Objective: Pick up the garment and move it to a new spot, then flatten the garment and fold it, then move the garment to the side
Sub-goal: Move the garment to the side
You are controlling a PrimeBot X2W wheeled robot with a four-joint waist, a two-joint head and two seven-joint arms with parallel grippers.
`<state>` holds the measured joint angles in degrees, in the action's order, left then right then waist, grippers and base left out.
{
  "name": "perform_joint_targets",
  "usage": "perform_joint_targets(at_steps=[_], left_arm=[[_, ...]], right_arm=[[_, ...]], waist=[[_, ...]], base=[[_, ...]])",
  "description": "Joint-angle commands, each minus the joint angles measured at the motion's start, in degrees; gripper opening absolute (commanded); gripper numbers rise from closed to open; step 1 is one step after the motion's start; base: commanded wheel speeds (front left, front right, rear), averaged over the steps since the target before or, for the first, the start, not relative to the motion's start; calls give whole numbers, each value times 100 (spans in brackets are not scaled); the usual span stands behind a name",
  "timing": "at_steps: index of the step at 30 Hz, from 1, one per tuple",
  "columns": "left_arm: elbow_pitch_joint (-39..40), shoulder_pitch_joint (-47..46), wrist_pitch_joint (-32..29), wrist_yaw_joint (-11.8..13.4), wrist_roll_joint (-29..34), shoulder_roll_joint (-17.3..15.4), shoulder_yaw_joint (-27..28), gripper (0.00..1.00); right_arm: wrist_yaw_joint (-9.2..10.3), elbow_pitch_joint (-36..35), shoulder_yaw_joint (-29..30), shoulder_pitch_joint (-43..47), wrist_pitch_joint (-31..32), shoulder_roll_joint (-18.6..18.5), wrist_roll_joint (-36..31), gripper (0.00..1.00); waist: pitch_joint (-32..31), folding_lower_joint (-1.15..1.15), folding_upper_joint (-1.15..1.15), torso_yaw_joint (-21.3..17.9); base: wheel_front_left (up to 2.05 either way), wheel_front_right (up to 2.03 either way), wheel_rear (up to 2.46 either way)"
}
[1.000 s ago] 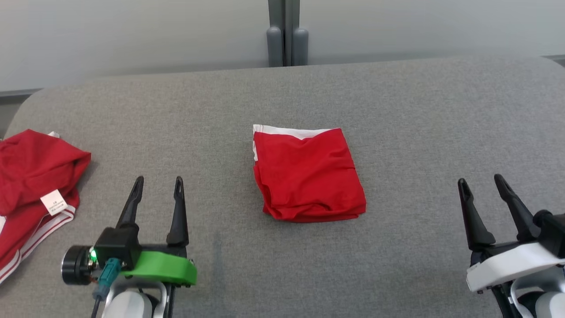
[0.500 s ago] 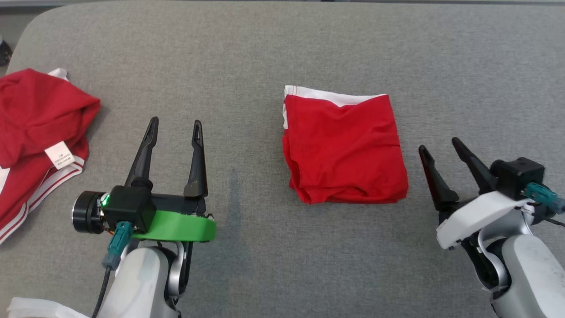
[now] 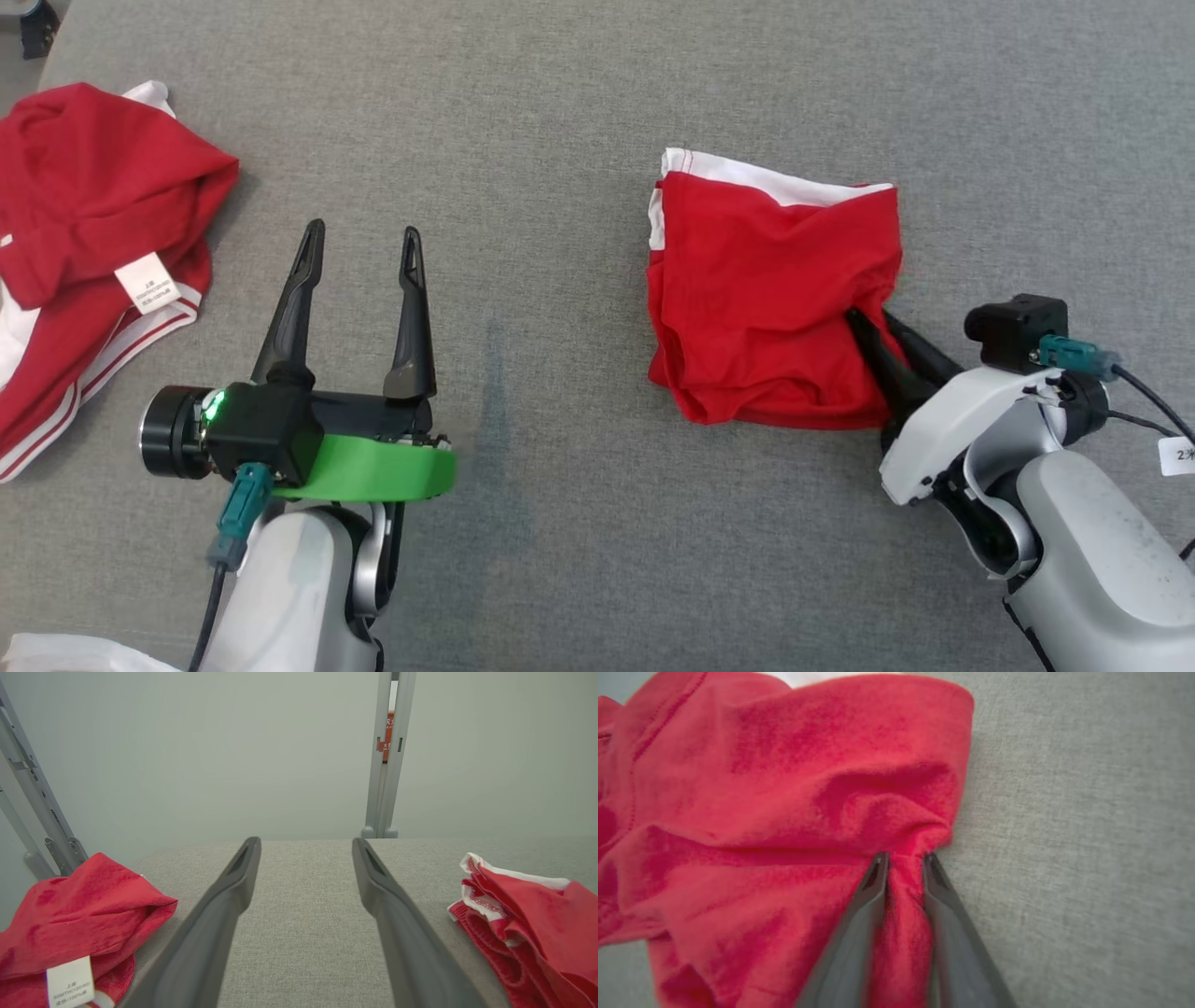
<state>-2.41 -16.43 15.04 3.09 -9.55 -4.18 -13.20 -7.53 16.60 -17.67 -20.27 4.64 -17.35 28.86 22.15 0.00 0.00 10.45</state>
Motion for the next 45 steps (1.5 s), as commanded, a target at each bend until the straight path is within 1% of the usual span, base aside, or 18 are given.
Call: perform_joint_targets(at_steps=[1, 5, 10, 13, 17, 19, 25, 29, 31, 34, 39, 40, 41, 42, 43, 45], left_arm=[[14, -39, 17, -17, 65, 11, 25, 100], [41, -17, 17, -55, 87, -11, 107, 100], [129, -75, 17, -94, 213, -112, 136, 100], [193, -227, 15, -154, 313, -193, 83, 100], [298, -470, -3, -260, 485, -261, -96, 100], [364, -594, -38, -323, 484, -239, -203, 100], [588, -979, -226, -554, 609, -211, -582, 100], [712, -1197, -332, -652, 715, -243, -759, 100], [807, -1320, -404, -688, 785, -260, -852, 100], [904, -1459, -480, -725, 850, -259, -976, 100], [1026, -1624, -567, -768, 894, -269, -1135, 100], [1034, -1645, -581, -775, 889, -273, -1154, 100], [1034, -1664, -585, -784, 896, -279, -1170, 100], [1030, -1678, -595, -786, 900, -281, -1181, 100], [1020, -1693, -603, -789, 908, -286, -1195, 100], [989, -1710, -593, -783, 909, -290, -1205, 100]], right_arm=[[9, 39, -97, 47, -27, -54, 32, 0], [9, -154, -271, -148, -355, -193, 95, 0], [10, -113, -466, -417, -642, -442, 218, 0], [10, 85, -512, -658, -788, -658, 361, 0], [10, 522, -459, -1024, -1016, -1065, 579, 0], [10, 764, -415, -1203, -1132, -1274, 703, 0], [10, 1498, -216, -1617, -1386, -1915, 979, 0], [9, 1878, -131, -1944, -1540, -2156, 1025, 0], [10, 2187, 17, -2218, -1659, -2282, 994, 0], [10, 2591, 222, -2548, -1791, -2326, 882, 0], [10, 3027, 487, -3039, -1954, -2279, 633, 0], [10, 3097, 527, -3105, -1958, -2263, 556, 5], [10, 3175, 591, -3179, -1976, -2233, 484, 38], [10, 3237, 673, -3233, -1985, -2199, 433, 54], [10, 3248, 771, -3312, -1989, -2195, 287, 100], [10, 3119, 1049, -3345, -1984, -2101, 62, 100]], waist=[[3, 0, 0, -101], [6, 0, 0, -364], [134, 0, 0, -907], [315, 0, 0, -1277], [624, 0, 0, -1615], [785, 0, 0, -1741], [1158, 0, 0, -1913], [1345, 0, 0, -1933], [1512, 0, 0, -1950], [1673, 0, 0, -1948], [1868, 0, 0, -1982], [1885, 0, 0, -1992], [1902, 0, 0, -2004], [1912, 0, 0, -2013], [1921, 0, 0, -2024], [1908, 0, 0, -2047]], base=[[0, 0, 0], [0, 0, 0], [0, 0, 0], [0, 0, 0], [0, 0, 0], [0, 0, 0], [0, 0, 0], [0, 0, 0], [0, 0, 0], [0, 0, 0], [0, 0, 0], [0, 0, 0], [0, 0, 0], [0, 0, 0], [0, 0, 0], [0, 0, 0]])
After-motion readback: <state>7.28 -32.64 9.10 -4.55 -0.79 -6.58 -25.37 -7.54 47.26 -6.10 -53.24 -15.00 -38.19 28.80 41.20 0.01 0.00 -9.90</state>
